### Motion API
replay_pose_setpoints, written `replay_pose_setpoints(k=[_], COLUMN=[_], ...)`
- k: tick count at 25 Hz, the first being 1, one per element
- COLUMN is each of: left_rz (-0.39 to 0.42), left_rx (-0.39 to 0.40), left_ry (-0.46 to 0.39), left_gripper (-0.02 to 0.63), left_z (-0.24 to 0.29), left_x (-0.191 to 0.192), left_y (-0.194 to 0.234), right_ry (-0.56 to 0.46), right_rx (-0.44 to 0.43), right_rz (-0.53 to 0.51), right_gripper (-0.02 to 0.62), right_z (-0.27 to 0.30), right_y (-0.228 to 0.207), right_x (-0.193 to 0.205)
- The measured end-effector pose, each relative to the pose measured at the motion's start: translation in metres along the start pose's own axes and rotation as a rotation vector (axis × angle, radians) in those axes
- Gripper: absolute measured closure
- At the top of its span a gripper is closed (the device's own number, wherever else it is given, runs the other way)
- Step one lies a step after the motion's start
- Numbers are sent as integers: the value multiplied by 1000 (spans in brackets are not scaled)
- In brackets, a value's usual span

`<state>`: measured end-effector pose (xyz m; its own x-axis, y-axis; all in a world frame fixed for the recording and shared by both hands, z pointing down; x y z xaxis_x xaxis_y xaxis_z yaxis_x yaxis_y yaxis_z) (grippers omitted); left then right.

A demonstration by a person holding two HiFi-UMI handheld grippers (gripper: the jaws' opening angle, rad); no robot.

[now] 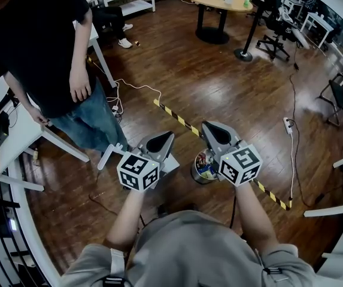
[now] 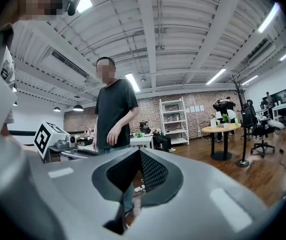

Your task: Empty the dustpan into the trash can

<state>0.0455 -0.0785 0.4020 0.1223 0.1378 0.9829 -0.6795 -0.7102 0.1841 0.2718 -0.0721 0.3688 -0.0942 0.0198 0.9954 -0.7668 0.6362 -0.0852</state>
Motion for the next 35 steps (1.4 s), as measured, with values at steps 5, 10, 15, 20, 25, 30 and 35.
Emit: replay_pose_setpoints(k=[5, 10, 15, 20, 25, 30, 35], left_rz=[-1, 0, 1, 4, 7, 7, 3], left_rx=[7, 13, 20, 30, 48, 60, 66], left_ry=[-1, -1, 5, 6, 8, 9, 11], left_gripper=[600, 600, 600, 600, 600, 600, 600], left_z=[-1, -4, -6, -11, -13, -12, -11], left_x=[1, -3, -4, -4, -5, -4, -4], left_y=[2, 5, 8, 13, 15, 15, 15], right_ry=[0, 2, 2, -1, -2, 5, 12], right_rx=[7, 13, 21, 27, 40, 50, 52], right_rz=[-1, -1, -4, -8, -8, -5, -13], right_gripper=[595, 595, 595, 595, 595, 595, 595], right_z=[1, 3, 5, 8, 8, 6, 5], right_y=[3, 7, 10, 17, 22, 23, 24], right_x=[1, 0, 0, 1, 1, 2, 0])
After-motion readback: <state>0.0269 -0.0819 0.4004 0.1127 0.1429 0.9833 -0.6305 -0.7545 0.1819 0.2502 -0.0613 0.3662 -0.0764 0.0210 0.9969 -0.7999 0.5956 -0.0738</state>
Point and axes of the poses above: the fingertips, and each gripper's own axes: z forward along the fingers, y to its left, x out of its underside, the point moved 10 cm from there along -z, backward along the fingers, and after that the axes turned 7 degrees about -y, right-handed, at the moved point
